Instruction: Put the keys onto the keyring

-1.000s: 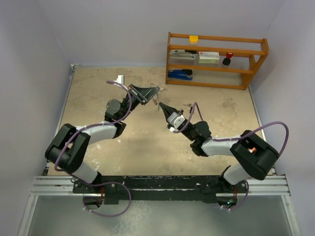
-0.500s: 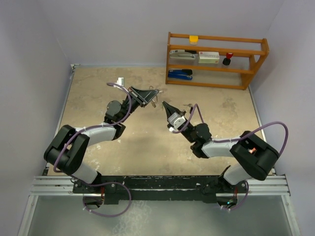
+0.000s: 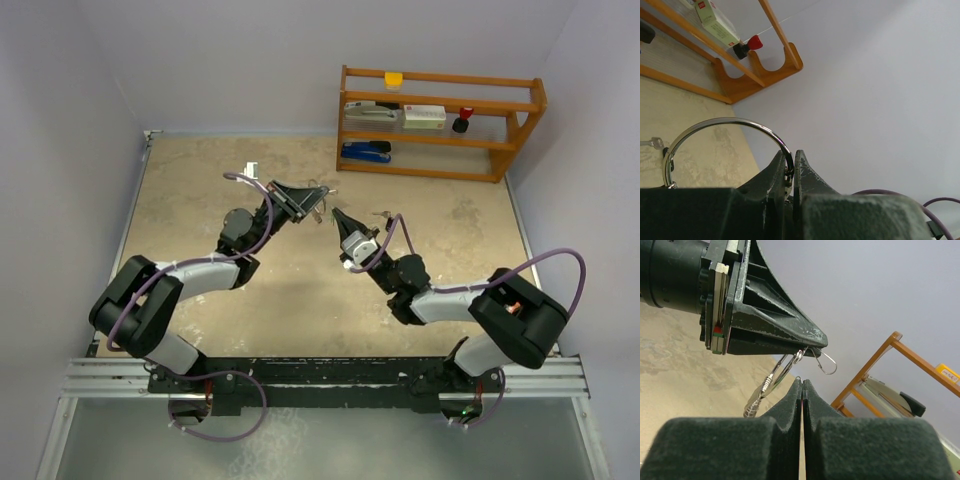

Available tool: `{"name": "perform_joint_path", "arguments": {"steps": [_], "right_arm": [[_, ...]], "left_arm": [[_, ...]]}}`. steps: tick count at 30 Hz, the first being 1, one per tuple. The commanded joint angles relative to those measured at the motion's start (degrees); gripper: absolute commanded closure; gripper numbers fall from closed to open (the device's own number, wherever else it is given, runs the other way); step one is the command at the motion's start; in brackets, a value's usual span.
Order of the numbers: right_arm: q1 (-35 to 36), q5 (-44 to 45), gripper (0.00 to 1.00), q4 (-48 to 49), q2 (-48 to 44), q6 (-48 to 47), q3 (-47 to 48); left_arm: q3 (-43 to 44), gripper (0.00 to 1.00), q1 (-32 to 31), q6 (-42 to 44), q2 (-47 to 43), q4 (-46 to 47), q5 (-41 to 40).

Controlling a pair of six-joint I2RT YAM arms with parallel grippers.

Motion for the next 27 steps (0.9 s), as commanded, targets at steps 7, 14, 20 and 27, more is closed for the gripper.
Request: {"name": "perform_joint_path", "arguments": {"steps": [7,14,20,27], "right_arm": [[1.0,3.2,1.0,13.2,2.1,-3.1,1.0],[1.6,5.0,1.0,13.5,3.2,-4.2,2.4],[1.7,6.1,1.0,13.5,2.8,-4.4,3.1],[1.8,6.6,1.0,13.4,2.7,-4.6,4.2]], "left_arm": [[-0.2,1.0,-2.0,2.0,-2.4,1.4,-3.1],[-0.6,1.0,-2.3,2.2,-2.8,0.7,-3.8],[-1.2,1.0,-2.7,2.5,-3.4,-0.1,-4.4],[-1.2,1.0,-2.9,2.7,-3.6,-0.7,-4.7]]}}
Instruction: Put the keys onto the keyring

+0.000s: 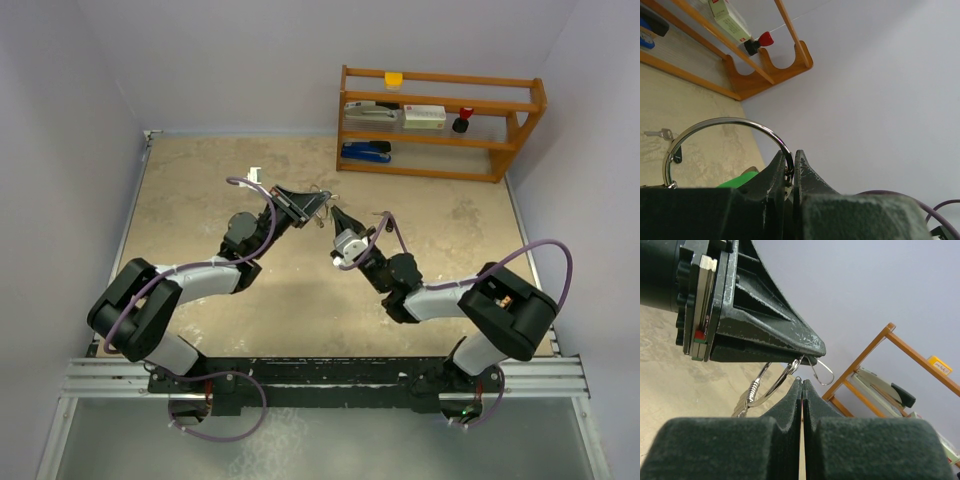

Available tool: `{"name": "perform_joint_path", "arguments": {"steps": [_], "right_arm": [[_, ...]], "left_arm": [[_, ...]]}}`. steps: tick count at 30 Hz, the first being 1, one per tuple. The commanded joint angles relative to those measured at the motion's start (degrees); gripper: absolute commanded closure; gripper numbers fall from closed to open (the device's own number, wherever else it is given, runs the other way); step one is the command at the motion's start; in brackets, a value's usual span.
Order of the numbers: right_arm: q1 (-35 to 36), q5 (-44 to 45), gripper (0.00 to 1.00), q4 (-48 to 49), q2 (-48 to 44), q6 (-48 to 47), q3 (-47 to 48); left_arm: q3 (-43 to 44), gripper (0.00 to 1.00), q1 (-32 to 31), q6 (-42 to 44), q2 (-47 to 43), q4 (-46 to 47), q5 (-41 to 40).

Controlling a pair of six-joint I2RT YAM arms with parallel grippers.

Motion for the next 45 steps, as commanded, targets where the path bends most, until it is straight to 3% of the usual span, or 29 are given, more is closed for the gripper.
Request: {"name": "perform_joint_path", "arguments": {"steps": [1,45], "right_arm": [[0.4,1.7,1.0,13.1,-1.0,-0.9,2.6],[0.4,6.0,1.0,13.0,-1.3,-1.0,4.4]], "left_arm": [[-0.1,1.0,-0.4,1.2,-2.5,1.9,-0.8],[0.2,1.0,-1.0,2.0,-3.6,-1.2,-1.6]]}}
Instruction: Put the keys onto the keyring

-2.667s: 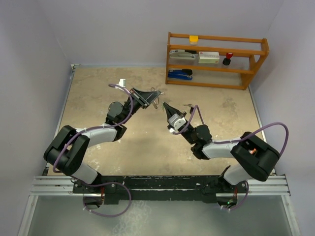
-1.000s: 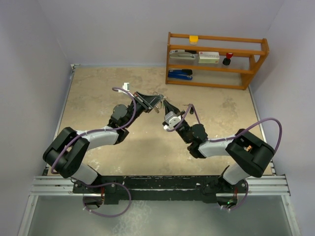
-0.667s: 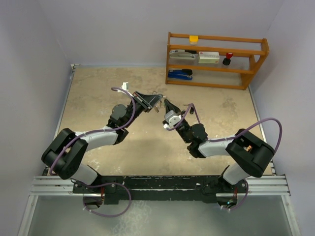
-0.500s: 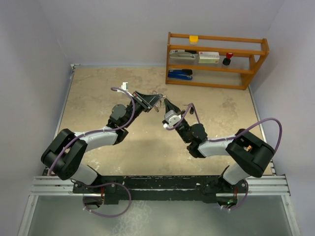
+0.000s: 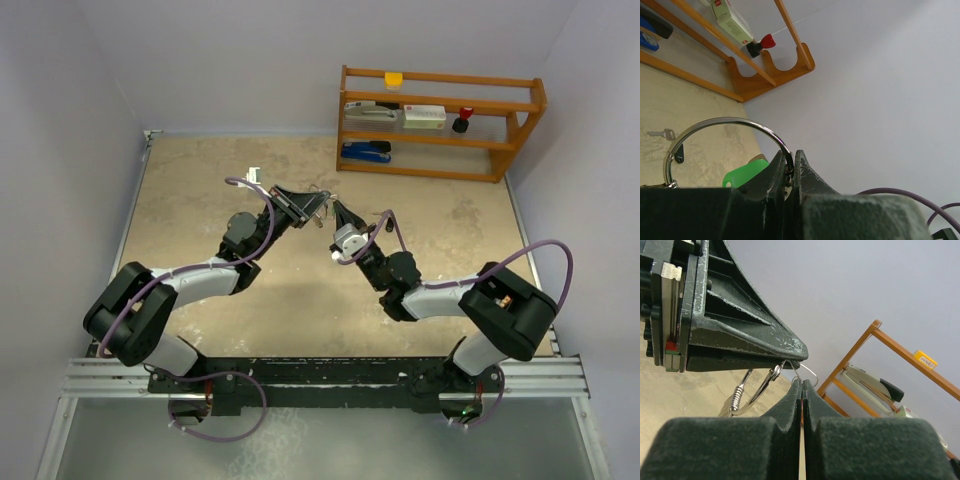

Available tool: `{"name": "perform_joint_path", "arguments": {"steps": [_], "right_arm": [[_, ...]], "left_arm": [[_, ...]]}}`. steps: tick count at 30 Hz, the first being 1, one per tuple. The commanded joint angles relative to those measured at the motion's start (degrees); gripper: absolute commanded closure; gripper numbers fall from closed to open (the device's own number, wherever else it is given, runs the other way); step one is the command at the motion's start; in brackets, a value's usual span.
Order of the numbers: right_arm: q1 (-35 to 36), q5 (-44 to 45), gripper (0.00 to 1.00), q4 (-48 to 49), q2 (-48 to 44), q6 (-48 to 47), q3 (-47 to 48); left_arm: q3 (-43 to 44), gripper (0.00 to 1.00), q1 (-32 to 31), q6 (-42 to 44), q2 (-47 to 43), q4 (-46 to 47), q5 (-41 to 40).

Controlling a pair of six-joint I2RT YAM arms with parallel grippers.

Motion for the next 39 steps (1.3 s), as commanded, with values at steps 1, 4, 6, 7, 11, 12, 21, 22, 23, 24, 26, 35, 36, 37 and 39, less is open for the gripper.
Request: {"name": "perform_joint_path", "arguments": {"steps": [1,4,6,7,11,12,21,22,23,24,26,35,36,37,39], "right_arm": [[0.2,2.0,1.0,13.0,-1.3,-0.5,2.5],[0.2,2.4,1.0,13.1,-1.2,-0.7,2.6],[0.2,2.8,1.0,13.1,-1.2,-0.8,2.9],[0.2,3.0,1.0,13.1,-1.1,-0.9,3.0],[0.2,3.7,1.0,13.0,-0.7,-1.0,3.3],[0.2,3.7,1.0,13.0,-0.6,-1.1,3.3],[0.2,4.5,1.0,12.9,-1.3,-1.4,2.6],[0.2,4.4,1.0,13.0,-1.6,-1.3,2.2],[0.2,4.4,1.0,12.9,-1.9,-1.0,1.9],[0.2,4.1,1.0,12.9,-2.4,-0.7,1.5],[0.2,3.3,1.0,13.0,-3.1,-0.3,0.7],[0.2,2.0,1.0,12.9,-6.0,1.5,-1.9],[0.2,1.8,1.0,12.9,-6.1,1.8,-2.1],[0.2,1.7,1.0,13.0,-6.1,2.1,-2.3],[0.2,1.4,1.0,13.0,-6.0,2.7,-2.5]], "left_arm": [[0.2,1.0,-0.5,1.3,-1.8,1.1,-0.4],[0.2,1.0,-0.5,1.3,-1.9,0.9,-0.4],[0.2,1.0,-0.5,1.2,-1.9,0.7,-0.4],[0.3,1.0,-0.5,1.2,-2.0,0.6,-0.4],[0.3,1.0,-0.5,1.1,-2.3,0.1,-0.4],[0.4,1.0,-0.5,1.1,-2.4,0.1,-0.4],[0.9,1.0,-0.5,1.1,-3.1,-0.8,-0.6],[1.1,1.0,-0.5,1.1,-3.2,-0.9,-0.5],[1.3,1.0,-0.5,1.3,-3.2,-1.1,-0.6],[1.6,1.0,-0.4,1.4,-3.2,-1.3,-0.6],[2.2,1.0,-0.4,1.5,-3.0,-1.6,-0.6],[4.5,1.0,-0.4,1.1,-0.8,-1.5,-0.5],[4.8,1.0,-0.4,1.0,-0.5,-1.5,-0.5],[5.2,1.0,-0.4,1.0,-0.4,-1.5,-0.4],[5.6,1.0,-0.4,0.8,0.1,-1.6,-0.4]]}}
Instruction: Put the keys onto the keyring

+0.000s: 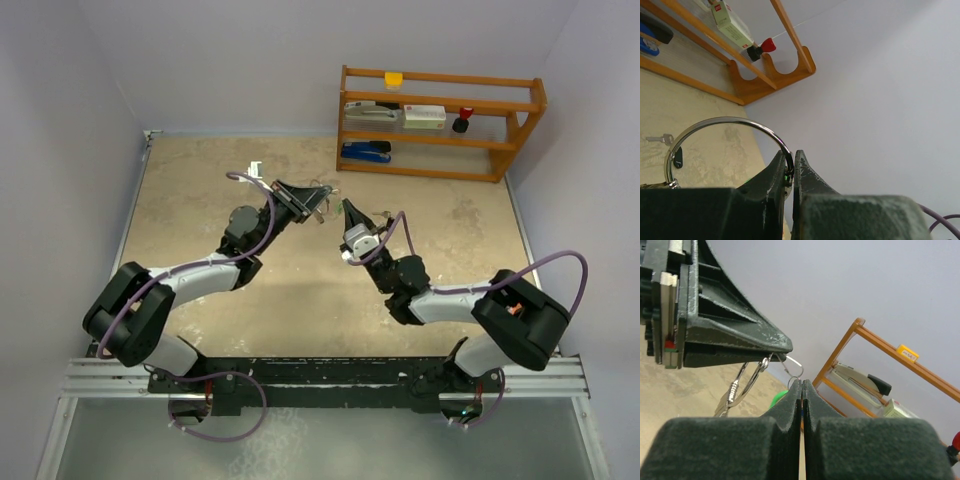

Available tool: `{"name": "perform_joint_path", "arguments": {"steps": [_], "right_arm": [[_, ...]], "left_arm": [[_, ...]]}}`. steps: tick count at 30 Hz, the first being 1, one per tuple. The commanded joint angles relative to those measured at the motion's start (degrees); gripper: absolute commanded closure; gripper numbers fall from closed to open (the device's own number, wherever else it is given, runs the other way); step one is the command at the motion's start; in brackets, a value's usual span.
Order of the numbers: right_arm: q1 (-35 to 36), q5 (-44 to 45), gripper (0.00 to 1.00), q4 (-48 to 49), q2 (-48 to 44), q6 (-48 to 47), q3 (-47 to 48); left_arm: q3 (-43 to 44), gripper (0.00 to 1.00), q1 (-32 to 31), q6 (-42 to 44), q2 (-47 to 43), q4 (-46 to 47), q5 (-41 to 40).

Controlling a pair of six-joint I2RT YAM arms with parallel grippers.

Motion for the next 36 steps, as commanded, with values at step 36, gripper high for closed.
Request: {"name": "perform_joint_path", "arguments": {"steps": [36], "right_arm": [[0.2,0.8,1.0,12.6,5.1,2.5,6.0]], "left_arm": [[3.4,1.0,-0.5,-1.3,0.7,2.7,0.6]]}}
